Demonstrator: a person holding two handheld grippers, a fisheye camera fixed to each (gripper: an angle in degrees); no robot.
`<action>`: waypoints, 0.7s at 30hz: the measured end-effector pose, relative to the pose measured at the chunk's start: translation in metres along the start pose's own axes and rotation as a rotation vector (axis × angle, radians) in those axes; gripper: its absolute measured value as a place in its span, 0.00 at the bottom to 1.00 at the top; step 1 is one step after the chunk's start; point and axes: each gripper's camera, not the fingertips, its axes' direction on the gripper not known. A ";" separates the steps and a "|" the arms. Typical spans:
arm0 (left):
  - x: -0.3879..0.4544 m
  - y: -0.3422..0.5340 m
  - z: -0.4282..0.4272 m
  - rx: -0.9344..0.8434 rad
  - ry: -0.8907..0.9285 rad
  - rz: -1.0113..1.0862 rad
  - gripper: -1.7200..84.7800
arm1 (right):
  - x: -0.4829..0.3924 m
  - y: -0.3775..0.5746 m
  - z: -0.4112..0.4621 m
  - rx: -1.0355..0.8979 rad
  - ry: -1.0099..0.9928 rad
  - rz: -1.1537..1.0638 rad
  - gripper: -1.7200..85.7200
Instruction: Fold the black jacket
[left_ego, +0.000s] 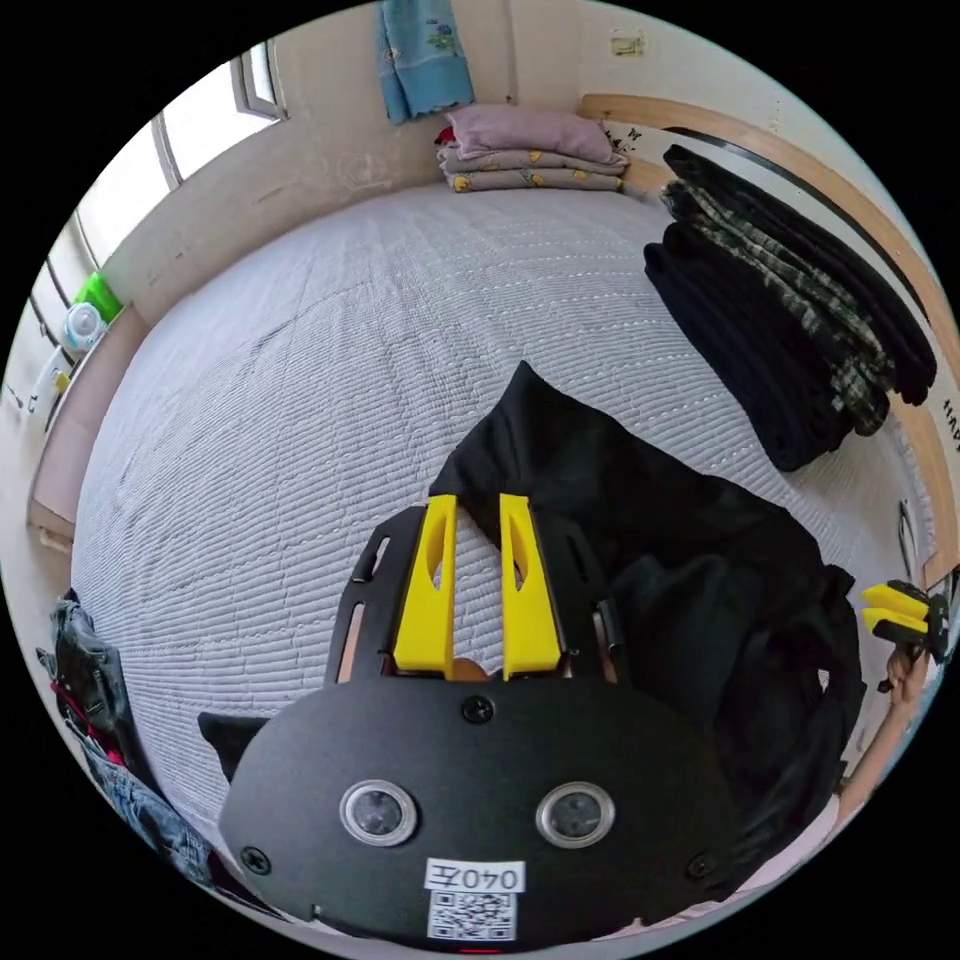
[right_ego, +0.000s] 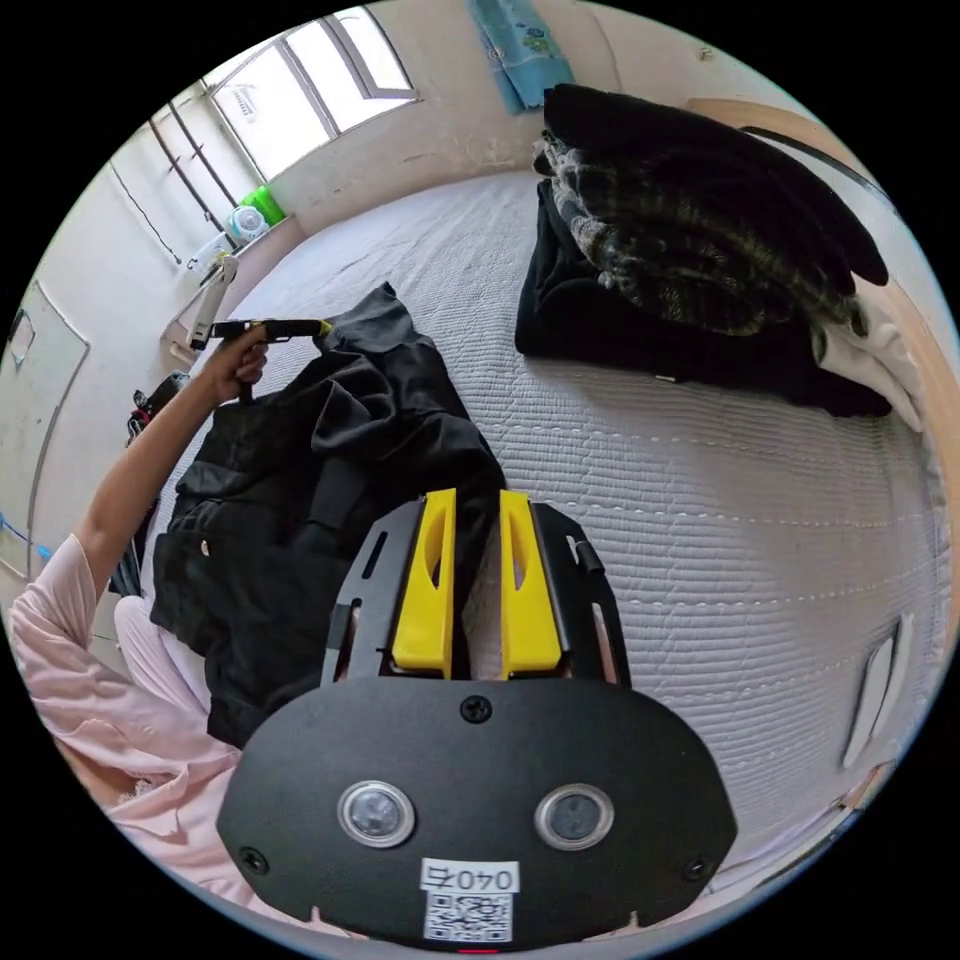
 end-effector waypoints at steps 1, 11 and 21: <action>0.002 0.005 -0.011 0.030 -0.012 0.011 0.04 | 0.000 0.000 -0.002 0.008 -0.019 -0.004 0.10; 0.239 0.153 -0.116 0.338 0.075 1.030 0.09 | -0.027 0.008 0.024 -0.128 0.085 -0.039 0.10; 0.258 0.137 -0.079 0.114 0.122 0.579 0.03 | -0.003 0.035 -0.008 -0.130 0.042 0.023 0.09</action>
